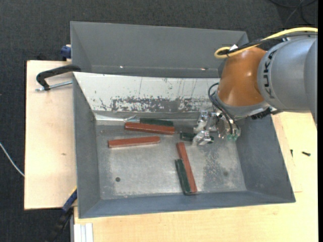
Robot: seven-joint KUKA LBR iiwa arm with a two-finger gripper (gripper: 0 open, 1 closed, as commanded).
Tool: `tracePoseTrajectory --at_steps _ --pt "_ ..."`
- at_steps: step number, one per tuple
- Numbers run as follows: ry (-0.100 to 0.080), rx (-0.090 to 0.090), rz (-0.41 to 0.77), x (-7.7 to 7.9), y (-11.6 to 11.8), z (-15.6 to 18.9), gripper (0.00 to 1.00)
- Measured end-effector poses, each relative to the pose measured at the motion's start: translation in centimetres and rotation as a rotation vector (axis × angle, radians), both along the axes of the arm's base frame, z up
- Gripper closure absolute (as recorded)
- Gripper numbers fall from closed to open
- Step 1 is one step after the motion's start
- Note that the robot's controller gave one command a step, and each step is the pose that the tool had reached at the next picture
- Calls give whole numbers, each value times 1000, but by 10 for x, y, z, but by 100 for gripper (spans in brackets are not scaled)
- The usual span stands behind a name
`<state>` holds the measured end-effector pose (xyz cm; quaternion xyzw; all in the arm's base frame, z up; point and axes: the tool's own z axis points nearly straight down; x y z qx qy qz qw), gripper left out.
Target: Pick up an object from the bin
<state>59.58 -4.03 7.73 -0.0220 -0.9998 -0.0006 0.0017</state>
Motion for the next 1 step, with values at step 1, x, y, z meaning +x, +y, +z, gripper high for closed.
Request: tracePoseTrajectory --at_steps 1 --pt "-14 -1 -42 -7 -11 163 100"
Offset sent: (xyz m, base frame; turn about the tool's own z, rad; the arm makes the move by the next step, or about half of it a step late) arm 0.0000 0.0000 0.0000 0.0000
